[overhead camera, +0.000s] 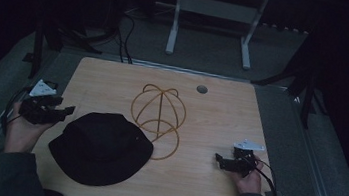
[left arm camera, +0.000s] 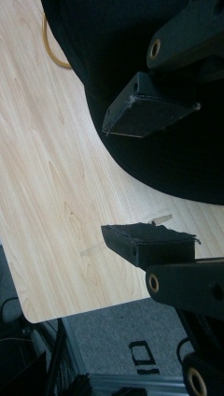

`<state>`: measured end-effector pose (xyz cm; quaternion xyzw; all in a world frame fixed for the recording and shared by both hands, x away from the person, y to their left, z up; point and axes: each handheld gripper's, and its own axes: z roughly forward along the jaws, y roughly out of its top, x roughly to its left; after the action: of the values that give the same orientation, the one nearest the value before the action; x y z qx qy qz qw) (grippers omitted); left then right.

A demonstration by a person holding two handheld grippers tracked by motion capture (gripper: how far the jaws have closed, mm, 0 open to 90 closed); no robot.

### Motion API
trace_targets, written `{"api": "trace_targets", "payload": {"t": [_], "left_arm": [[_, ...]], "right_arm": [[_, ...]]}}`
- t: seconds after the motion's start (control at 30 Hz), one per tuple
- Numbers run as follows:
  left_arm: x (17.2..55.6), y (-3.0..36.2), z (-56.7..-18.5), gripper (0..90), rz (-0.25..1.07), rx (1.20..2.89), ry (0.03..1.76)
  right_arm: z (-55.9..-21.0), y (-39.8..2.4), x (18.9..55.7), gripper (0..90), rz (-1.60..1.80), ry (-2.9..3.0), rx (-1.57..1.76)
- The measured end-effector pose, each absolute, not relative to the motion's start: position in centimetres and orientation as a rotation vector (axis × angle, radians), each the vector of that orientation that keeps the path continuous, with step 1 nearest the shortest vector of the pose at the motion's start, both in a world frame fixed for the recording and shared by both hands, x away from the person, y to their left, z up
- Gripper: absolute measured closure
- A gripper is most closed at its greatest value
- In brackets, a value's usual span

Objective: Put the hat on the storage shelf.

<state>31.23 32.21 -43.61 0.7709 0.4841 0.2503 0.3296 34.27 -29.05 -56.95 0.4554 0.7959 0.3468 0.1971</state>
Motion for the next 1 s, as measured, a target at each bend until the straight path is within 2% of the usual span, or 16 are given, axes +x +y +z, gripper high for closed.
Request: {"api": "trace_targets", "payload": {"t": [0.4,1.0], "left_arm": [[30.7,32.5,-43.4,45.5,0.621,2.051,1.213],[30.4,33.4,-43.2,45.7,0.546,2.207,1.117]], "right_arm": [[-57.0,-29.1,34.2,13.2,0.972,2.232,1.268],[-57.0,-29.1,34.2,13.7,0.974,2.228,1.269]]}}
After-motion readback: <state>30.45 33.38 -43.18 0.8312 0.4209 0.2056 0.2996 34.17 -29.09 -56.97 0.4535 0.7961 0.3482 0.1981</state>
